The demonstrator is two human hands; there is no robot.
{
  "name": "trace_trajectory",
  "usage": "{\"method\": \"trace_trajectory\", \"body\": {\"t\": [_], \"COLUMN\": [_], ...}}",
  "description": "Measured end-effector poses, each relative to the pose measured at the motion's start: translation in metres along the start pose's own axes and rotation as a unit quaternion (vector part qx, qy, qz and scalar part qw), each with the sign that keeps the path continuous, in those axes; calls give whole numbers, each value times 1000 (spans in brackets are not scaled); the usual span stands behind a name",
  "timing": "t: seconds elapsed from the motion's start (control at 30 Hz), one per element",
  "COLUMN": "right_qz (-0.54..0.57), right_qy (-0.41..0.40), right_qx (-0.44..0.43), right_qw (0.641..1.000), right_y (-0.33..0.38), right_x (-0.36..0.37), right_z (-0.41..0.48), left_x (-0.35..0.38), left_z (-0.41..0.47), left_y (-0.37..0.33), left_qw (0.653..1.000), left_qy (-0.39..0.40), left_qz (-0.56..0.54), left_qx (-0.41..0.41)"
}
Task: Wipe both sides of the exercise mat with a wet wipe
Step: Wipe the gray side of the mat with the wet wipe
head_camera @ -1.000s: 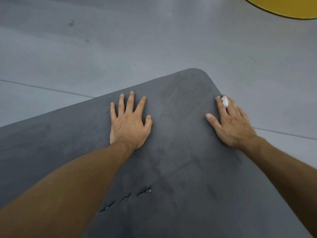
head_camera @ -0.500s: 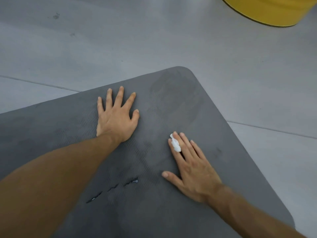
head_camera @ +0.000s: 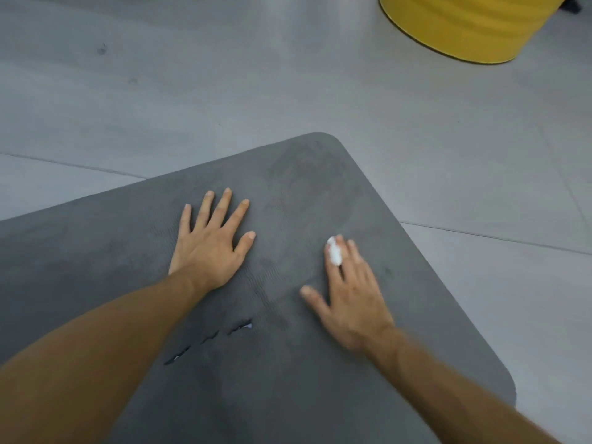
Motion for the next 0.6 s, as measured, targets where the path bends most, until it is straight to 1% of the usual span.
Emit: {"method": "trace_trajectory", "body": {"t": [0.07, 0.13, 0.2, 0.27, 0.3, 0.33, 0.43, 0.5, 0.6], "right_qz": [-20, -43, -62, -77, -83, -86, -83, -86, -46], "right_qy": [26, 44, 48, 45, 36, 23, -23, -12, 5], "right_qx": [-68, -130, -168, -177, -158, -115, 40, 85, 127], "right_qw": [997, 990, 983, 980, 983, 989, 995, 993, 991], "right_y": [31, 44, 41, 30, 17, -1, -66, -89, -82], "right_x": [20, 33, 37, 32, 26, 19, -14, -25, -26], "right_z": [-28, -53, -65, -66, -62, -56, -44, -41, -39], "left_x": [0, 2, 4, 6, 7, 9, 12, 12, 13], "left_z": [-7, -17, -30, -44, -51, -57, -75, -83, -101], "left_y": [-1, -5, -10, -15, -17, -19, -25, -28, -37], "left_qw": [1000, 1000, 1000, 1000, 1000, 1000, 1000, 1000, 1000], "left_qy": [-6, -2, -10, -15, -16, -16, -8, -2, 11], "left_qz": [7, 8, 5, 2, 5, 10, 19, 14, 15], "left_qx": [-1, 2, 7, 8, 9, 11, 19, 18, 13]}}
Point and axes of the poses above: each hand's wrist, its own z-axis towards the middle knuckle, its own x-axis out of the palm, y = z × x, the point moved 6 cm from there along z, towards the middle knuckle, and after that the axes turned 10 degrees about z, right-handed, at the moved point
